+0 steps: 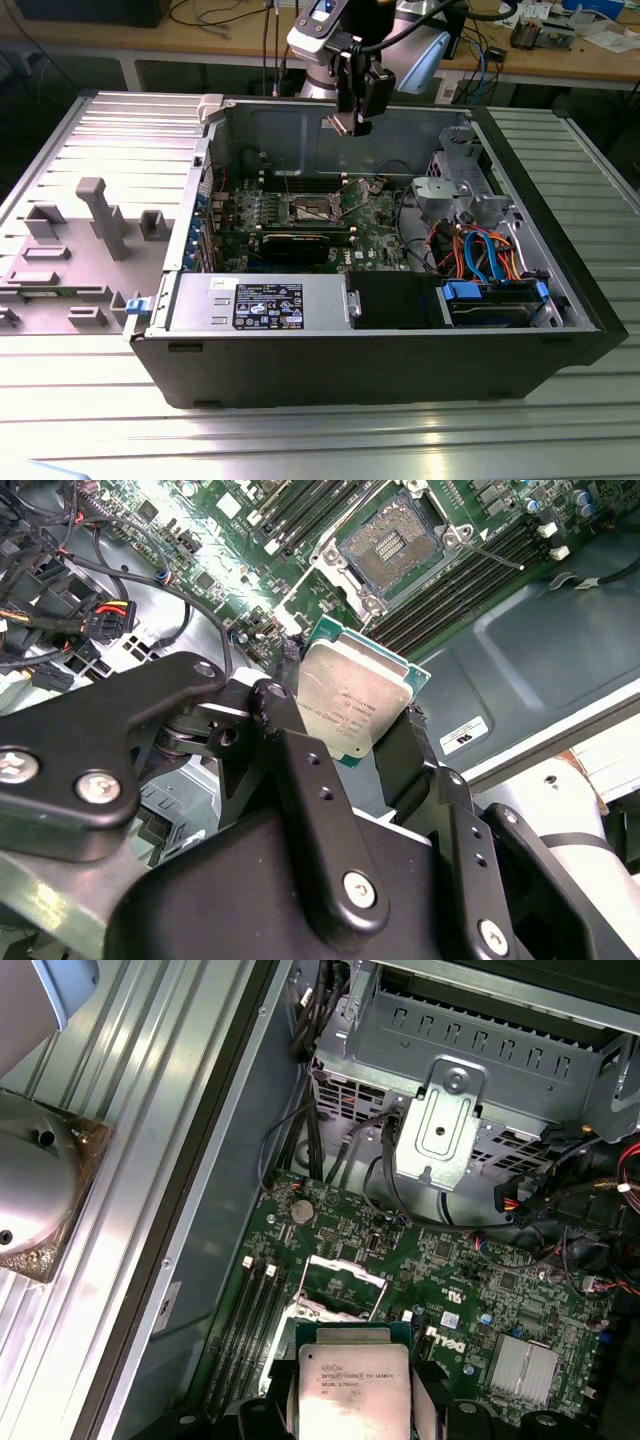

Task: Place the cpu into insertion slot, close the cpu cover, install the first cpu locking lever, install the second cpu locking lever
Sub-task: 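Place the cpu into insertion slot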

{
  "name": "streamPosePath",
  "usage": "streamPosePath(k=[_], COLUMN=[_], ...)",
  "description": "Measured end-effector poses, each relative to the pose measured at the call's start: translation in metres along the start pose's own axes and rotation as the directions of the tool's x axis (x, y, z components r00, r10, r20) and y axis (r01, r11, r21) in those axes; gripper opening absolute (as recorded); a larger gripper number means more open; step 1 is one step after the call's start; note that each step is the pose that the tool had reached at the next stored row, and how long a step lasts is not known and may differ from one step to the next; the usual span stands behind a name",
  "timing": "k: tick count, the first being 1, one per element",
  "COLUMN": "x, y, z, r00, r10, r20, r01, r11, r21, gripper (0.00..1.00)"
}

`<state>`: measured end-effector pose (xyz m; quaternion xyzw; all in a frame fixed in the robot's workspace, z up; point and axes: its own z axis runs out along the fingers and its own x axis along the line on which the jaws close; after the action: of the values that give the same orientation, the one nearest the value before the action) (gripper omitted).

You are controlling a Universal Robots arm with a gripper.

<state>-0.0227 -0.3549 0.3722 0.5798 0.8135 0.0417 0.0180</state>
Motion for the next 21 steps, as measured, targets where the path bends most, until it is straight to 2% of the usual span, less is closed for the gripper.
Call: streamPosePath(k=[5,7,9,16,21], x=[0.0,0.0,0.0,0.0,-0.0001], y=[0.0,-0.0001,-0.0001,-0.0002,-0.0002], z=[0.0005,0.0008,0.0011,0.0018,0.0027], r00=[0.9996,0.9987,0.9967,0.9918,0.9857], r10=[0.026,0.051,0.081,0.127,0.168], r20=[0.0024,0.0045,0.0071,0.0115,0.0151], r01=[-0.026,-0.051,-0.081,-0.127,-0.167], r11=[0.9997,0.9987,0.9967,0.9919,0.9859], r21=[-0.0005,-0.0011,-0.0018,-0.0031,-0.0043], gripper=[0.55,0.55,0.55,0.55,0.55])
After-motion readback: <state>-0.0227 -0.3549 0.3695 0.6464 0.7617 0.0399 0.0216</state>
